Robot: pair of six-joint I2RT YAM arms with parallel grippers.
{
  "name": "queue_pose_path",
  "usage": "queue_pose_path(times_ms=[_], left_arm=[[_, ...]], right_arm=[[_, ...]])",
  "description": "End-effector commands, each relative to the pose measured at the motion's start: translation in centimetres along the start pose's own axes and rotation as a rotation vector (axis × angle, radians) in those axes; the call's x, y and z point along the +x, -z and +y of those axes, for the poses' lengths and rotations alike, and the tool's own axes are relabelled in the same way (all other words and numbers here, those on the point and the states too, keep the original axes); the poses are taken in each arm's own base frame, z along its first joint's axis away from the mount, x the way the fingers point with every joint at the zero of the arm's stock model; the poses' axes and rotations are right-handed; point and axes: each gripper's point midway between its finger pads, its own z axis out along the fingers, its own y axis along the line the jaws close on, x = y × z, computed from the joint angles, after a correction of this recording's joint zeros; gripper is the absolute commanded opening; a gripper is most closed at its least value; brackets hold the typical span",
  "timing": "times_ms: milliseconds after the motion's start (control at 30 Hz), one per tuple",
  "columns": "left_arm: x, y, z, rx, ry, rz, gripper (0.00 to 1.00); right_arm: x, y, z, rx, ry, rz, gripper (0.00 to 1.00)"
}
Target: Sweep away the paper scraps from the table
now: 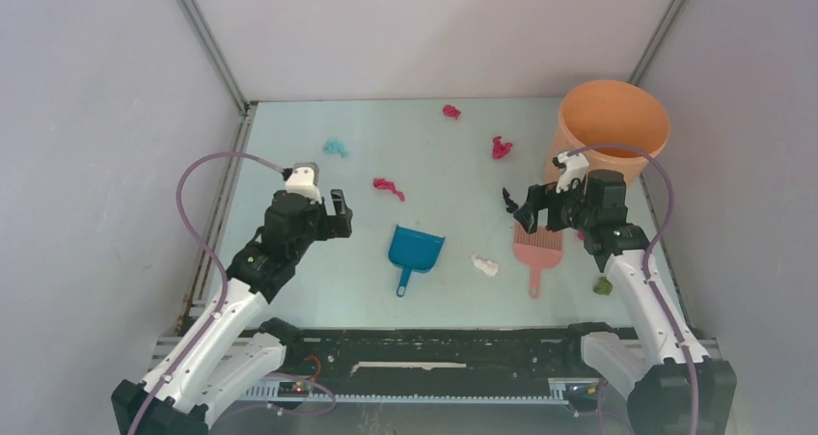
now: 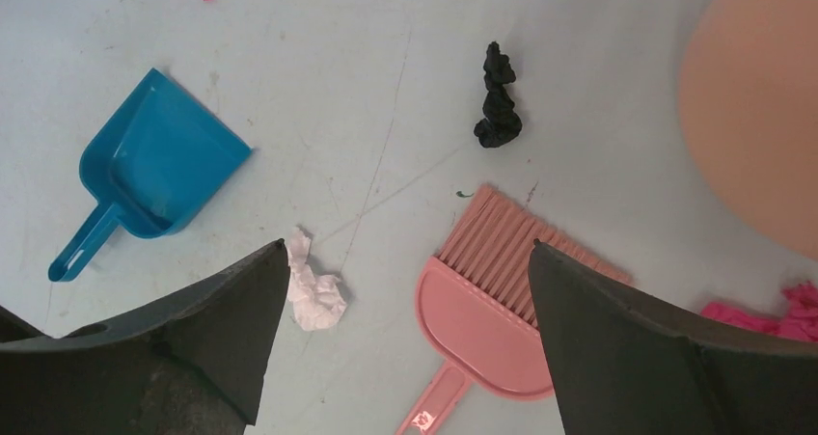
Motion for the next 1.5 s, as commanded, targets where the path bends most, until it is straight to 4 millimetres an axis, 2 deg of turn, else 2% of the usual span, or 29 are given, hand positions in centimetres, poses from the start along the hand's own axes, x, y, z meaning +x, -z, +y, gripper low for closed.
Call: queue_pose_path(times_ms=[0, 200, 300, 500, 600, 700, 800, 867, 1033, 1167, 1267, 1467], left_arm=[[-1.1, -0.2, -0.7, 0.031, -0.015, -0.038, 0.95], [-1.0, -0.2, -0.8, 0.036, -0.022, -0.037, 0.94], [-0.9, -0.3, -0.9, 0.039, -0.027, -0.035, 0.94], [-0.9, -0.3, -1.2, 0.051, -0.029, -0.03, 0.93], [-0.8, -0.3, -1.2, 0.049, -0.031, -0.027, 0.92], [-0.8, -0.4, -1.3, 0.055, -0.032, -0.025, 0.91], [-0.7, -0.4, -1.4, 0.056, -0.033, -0.021, 0.91], [-0.6, -0.4, -1.4, 0.057, -0.034, -0.019, 0.91], [-0.6, -0.4, -1.4, 0.058, -0.036, -0.018, 0.91], [-0.7, -0.4, -1.5, 0.059, -0.037, -0.022, 0.91], [-0.6, -0.3, -1.4, 0.057, -0.039, -0.024, 0.91], [-0.5, -0.4, -1.5, 0.06, -0.04, -0.017, 0.91]], right_arm=[[-1.1, -0.3, -0.4, 0.021, 0.034, -0.038, 1.0], [-0.4, -0.7, -0.8, 0.006, 0.13, -0.005, 0.99], [0.4, -0.8, -1.2, -0.004, 0.218, 0.031, 0.92], [1.6, -1.3, -5.5, 0.197, 0.233, 0.109, 0.74], [1.8, -1.6, -6.8, 0.275, 0.23, 0.131, 0.75], [2.6, -2.2, -5.5, 0.209, 0.225, 0.163, 0.71], [3.8, -3.5, -3.9, 0.158, 0.239, 0.211, 0.7], [4.8, -4.7, -3.3, 0.151, 0.233, 0.265, 0.64], [5.7, -6.6, -4.3, 0.295, 0.172, 0.331, 0.65], [7.0, -7.6, -3.6, 0.284, 0.139, 0.377, 0.63], [8.1, -8.2, -3.6, 0.288, 0.122, 0.414, 0.55], [8.5, -8.8, -3.8, 0.303, 0.12, 0.43, 0.49]])
